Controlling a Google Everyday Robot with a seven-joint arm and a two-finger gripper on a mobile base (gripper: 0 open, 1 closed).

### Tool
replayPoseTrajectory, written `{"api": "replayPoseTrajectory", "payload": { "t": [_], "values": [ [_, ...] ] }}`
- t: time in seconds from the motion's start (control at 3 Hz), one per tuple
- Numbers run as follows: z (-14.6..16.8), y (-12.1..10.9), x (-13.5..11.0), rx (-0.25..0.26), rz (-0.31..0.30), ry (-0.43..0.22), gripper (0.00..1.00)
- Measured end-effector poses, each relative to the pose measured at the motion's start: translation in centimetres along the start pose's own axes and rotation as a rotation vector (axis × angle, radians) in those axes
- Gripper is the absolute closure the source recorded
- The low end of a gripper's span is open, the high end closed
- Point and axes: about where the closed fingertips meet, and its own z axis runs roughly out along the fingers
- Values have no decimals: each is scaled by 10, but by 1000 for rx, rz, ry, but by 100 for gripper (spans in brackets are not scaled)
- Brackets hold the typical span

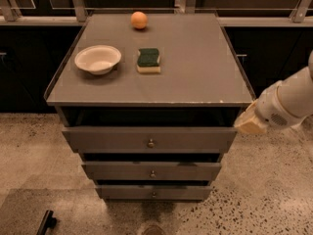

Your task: Open top drawer

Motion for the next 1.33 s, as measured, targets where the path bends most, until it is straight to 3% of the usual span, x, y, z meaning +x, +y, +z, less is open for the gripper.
{"api": "replayPoseTrajectory", "payload": {
  "t": [0.33, 0.67, 1.0, 1.33],
  "values": [
    [17, 44, 17, 37, 78, -72, 100],
    [68, 91, 61, 18, 189, -132, 100],
    [76, 95, 78, 62, 223, -133, 100],
    [75, 95, 76, 62, 221, -135, 100]
  ]
}}
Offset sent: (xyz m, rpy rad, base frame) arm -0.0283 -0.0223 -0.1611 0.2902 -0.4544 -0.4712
